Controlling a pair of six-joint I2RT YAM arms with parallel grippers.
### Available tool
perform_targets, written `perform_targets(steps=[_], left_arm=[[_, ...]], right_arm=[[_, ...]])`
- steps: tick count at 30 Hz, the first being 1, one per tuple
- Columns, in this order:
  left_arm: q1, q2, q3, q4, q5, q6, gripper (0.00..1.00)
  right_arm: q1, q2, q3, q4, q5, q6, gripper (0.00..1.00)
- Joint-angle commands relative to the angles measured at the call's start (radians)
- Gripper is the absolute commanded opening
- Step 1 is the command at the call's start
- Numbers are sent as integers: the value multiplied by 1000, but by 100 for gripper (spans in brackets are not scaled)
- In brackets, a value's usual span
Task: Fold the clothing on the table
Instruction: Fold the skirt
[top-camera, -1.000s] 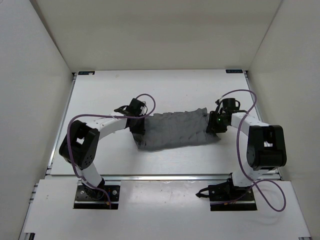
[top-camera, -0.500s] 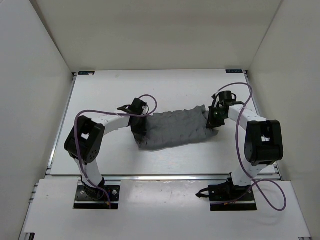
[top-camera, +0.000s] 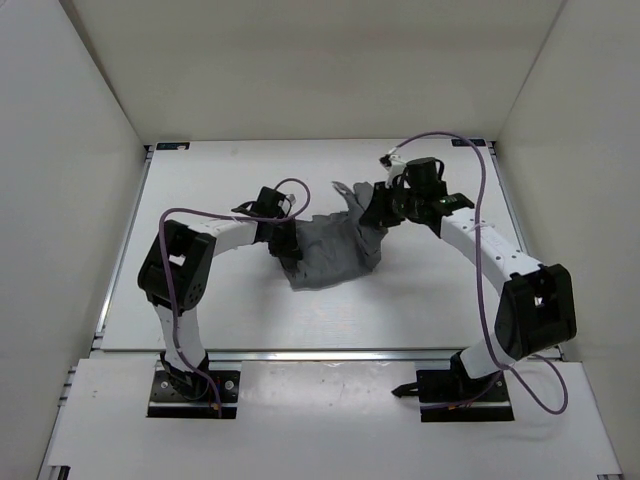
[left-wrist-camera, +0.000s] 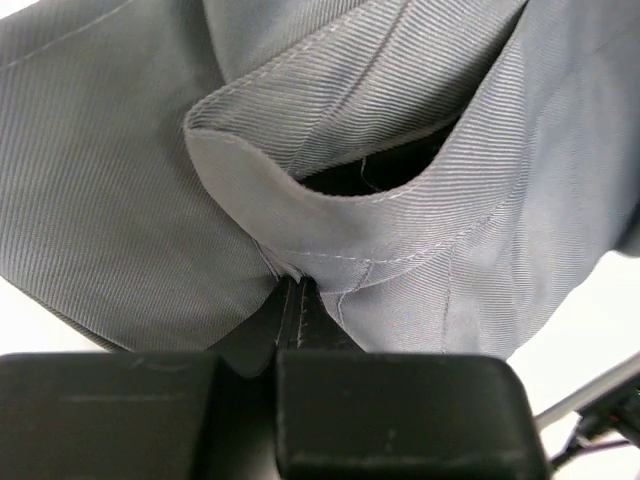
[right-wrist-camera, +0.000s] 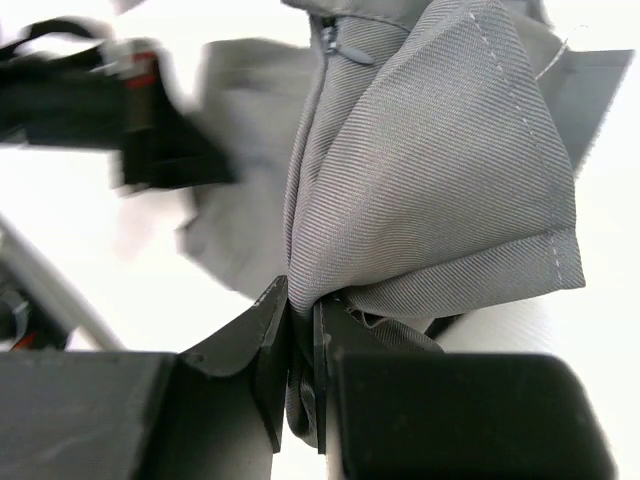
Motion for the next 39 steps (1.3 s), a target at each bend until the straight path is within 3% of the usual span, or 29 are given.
perform_targets(steps=[1, 17, 23, 25, 27, 32, 34, 39], left_arm=[[27, 48, 15, 44, 82, -9, 0], [51, 85, -6, 123, 213, -55, 0], [59, 94, -11, 110, 225, -54, 0], [73, 89, -17, 120, 234, -48, 0], [77, 83, -20, 116, 233, -49, 0], [114, 42, -26, 123, 293, -67, 6], [126, 12, -26, 124, 305, -69, 9], [191, -95, -38, 116, 300, -66, 41]], right_arm=[[72, -12, 19, 116, -121, 44, 0], [228, 200, 125, 274, -254, 165, 0], [253, 300, 157, 237, -280, 170, 1], [262, 329, 152, 231, -283, 170, 13], [256, 344, 159, 228, -308, 185, 38], [242, 309, 220, 182, -308, 166, 74], [219, 272, 232, 171, -288, 168, 79], [140, 130, 159, 196, -196, 166, 77]])
